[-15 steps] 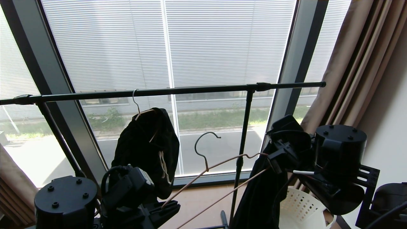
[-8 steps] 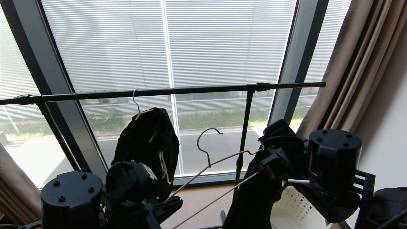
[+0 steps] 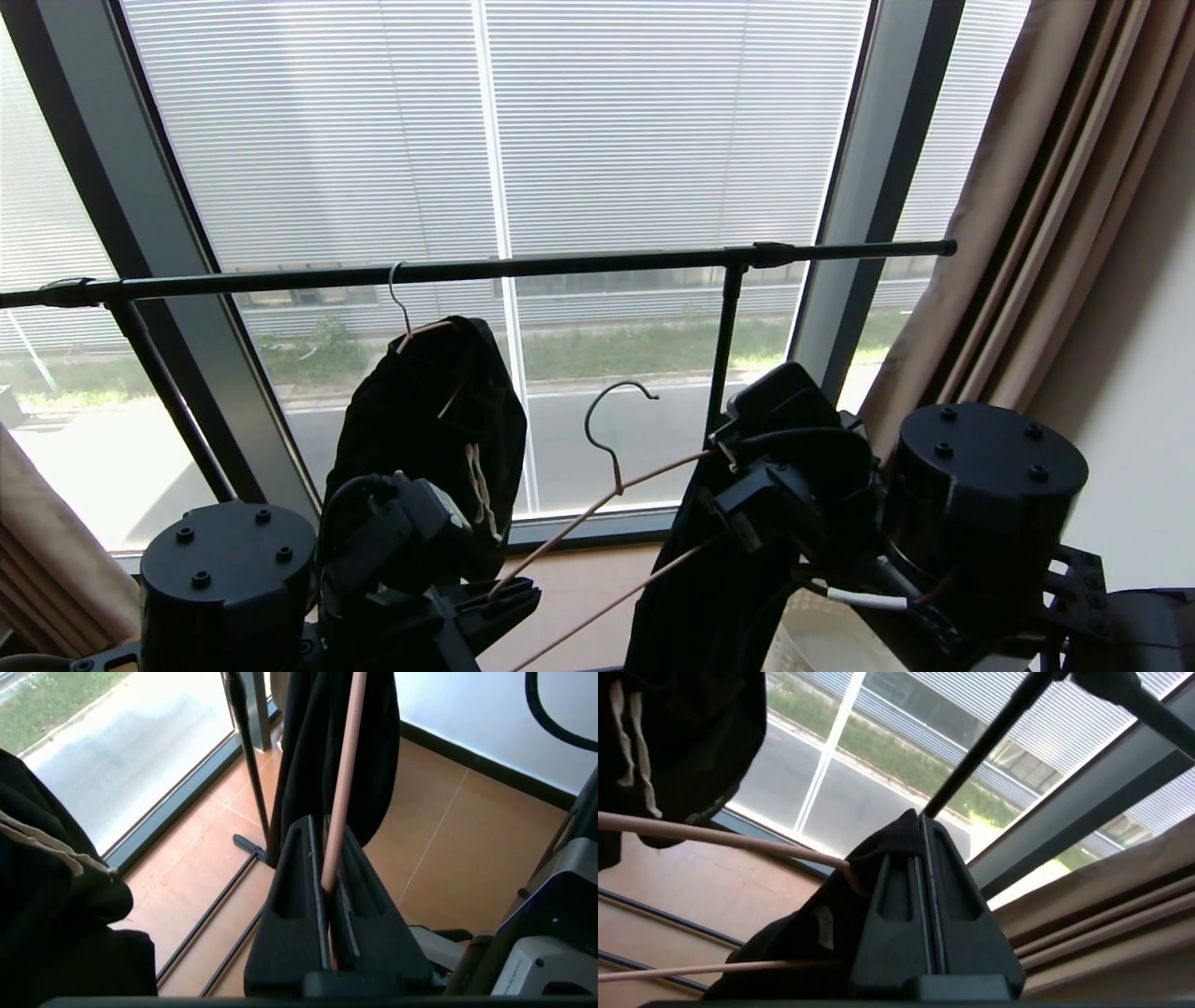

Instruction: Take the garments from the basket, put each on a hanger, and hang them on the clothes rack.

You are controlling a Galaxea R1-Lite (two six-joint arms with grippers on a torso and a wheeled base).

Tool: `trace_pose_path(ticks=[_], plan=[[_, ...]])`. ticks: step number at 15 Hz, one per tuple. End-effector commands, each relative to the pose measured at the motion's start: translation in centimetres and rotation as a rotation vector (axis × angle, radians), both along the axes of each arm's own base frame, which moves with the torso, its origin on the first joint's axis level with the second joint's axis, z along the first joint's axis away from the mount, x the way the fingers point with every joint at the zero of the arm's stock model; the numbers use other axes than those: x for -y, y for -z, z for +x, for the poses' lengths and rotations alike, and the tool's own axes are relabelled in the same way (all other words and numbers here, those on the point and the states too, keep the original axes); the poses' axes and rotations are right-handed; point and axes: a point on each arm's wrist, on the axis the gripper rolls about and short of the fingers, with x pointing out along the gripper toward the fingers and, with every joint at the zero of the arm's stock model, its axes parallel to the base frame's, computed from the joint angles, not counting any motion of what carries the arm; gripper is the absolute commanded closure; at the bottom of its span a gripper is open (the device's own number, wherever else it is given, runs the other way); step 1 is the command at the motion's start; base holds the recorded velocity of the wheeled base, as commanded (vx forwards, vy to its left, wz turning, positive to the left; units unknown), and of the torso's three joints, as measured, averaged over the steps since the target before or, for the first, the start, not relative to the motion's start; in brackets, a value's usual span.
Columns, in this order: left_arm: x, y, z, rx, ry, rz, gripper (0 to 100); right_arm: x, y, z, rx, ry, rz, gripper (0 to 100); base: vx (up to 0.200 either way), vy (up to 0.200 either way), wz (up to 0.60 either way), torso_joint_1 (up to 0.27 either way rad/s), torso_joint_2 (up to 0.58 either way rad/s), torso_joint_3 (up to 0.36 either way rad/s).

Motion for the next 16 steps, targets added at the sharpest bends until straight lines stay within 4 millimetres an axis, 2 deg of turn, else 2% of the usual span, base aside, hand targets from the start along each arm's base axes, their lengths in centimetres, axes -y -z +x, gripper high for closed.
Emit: trace_pose_path(ticks=[1, 11, 16], plan=[[-0.1, 0.2, 0.2, -0.005, -0.009, 0.005, 100, -1.0, -0.3, -1.4, 0.015, -0.061, 0.020, 100, 0.000, 0.000, 0.00, 0.000, 0.00, 0.000], [0.2, 0.8, 1.7, 0.019, -0.048, -0.016, 100, -4.4, -3.3, -5.0, 0.080, -0.226, 0.126, 100, 0.000, 0.000, 0.00, 0.000, 0.00, 0.000], [-0.5, 0.5, 1.3, 0.076, -0.060, -0.065, 100, -3.8, -3.1, -4.2, 0.075, -0.187, 0.132, 100, 0.000, 0.000, 0.00, 0.000, 0.00, 0.000]])
